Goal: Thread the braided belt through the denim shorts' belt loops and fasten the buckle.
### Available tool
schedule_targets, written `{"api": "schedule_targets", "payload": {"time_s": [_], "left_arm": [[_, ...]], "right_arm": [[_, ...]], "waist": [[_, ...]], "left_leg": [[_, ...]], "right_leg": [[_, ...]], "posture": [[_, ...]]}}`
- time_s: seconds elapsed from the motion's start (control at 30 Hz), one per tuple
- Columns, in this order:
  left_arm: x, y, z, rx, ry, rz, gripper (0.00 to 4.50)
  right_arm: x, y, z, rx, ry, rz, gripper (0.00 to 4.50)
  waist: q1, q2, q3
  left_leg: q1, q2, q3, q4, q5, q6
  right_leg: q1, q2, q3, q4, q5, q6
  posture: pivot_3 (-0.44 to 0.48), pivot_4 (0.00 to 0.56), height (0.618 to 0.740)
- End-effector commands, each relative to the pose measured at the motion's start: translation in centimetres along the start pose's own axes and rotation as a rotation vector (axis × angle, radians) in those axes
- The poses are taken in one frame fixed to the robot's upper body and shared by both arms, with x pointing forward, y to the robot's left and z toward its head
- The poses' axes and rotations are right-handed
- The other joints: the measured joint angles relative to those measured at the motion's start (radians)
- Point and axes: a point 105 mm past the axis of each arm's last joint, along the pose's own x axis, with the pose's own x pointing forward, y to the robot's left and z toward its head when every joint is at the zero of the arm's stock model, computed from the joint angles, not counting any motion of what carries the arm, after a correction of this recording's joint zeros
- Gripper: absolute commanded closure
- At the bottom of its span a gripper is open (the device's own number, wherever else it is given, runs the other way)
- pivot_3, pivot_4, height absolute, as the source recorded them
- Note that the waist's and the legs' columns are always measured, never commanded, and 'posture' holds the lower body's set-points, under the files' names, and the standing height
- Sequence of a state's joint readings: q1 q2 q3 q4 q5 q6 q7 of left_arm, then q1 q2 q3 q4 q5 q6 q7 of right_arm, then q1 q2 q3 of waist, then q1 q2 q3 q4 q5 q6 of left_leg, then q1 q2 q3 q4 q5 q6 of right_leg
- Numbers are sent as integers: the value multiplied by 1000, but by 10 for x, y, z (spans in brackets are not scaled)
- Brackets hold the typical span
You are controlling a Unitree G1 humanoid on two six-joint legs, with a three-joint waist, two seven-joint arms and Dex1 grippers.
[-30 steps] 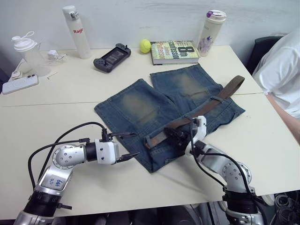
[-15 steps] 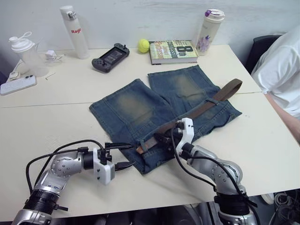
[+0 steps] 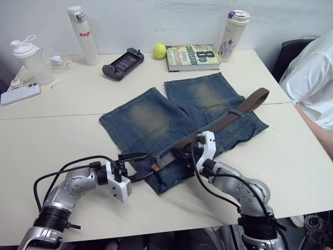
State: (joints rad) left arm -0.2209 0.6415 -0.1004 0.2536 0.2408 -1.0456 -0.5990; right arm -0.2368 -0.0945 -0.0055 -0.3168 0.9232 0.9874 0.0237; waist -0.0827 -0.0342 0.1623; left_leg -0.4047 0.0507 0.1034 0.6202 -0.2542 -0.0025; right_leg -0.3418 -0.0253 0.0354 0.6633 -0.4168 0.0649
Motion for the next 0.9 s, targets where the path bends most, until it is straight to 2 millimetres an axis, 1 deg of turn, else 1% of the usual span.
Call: {"api": "schedule_targets", "payload": {"time_s": [0.03, 0.2, 0.37, 0.6, 0.77, 0.9], "left_arm": [[4, 4, 3, 13, -11, 23, 1204], [7, -1, 4, 27, -12, -8, 1204], [5, -7, 4, 32, -11, -56, 1204], [14, 2, -6, 80, 42, -18, 1204], [17, 2, -5, 90, 40, -12, 1204], [17, 5, -1, 88, 20, 6, 1204]], "right_arm": [[1, 7, -10, 18, 41, 39, 4500], [0, 9, -8, 25, 32, 46, 4500], [0, 9, -7, 33, 28, 47, 4500], [0, 11, -8, 25, 34, 56, 4500], [0, 12, -8, 24, 34, 59, 4500], [0, 12, -8, 25, 36, 59, 4500]], "waist": [[0, 0, 0], [0, 0, 0], [0, 0, 0], [1, 0, 0], [0, 0, 0], [0, 0, 0]], "left_leg": [[0, 0, 0, 0, 0, 0], [0, 0, 0, 0, 0, -1], [0, 0, 0, 0, 0, -1], [0, 0, 0, 0, 0, -1], [0, 0, 0, -1, 2, -3], [0, 0, 0, 0, 1, -2]], "right_leg": [[0, 0, 0, 0, 0, 0], [0, 0, 0, 0, 0, 0], [0, 0, 0, 0, 0, 0], [0, 0, 0, 0, 0, 0], [0, 0, 0, 0, 0, 0], [0, 0, 0, 0, 0, 0]], "posture": [[0, 150, 740], [0, 150, 740], [0, 150, 740], [0, 150, 740], [0, 150, 740], [0, 150, 740]]}}
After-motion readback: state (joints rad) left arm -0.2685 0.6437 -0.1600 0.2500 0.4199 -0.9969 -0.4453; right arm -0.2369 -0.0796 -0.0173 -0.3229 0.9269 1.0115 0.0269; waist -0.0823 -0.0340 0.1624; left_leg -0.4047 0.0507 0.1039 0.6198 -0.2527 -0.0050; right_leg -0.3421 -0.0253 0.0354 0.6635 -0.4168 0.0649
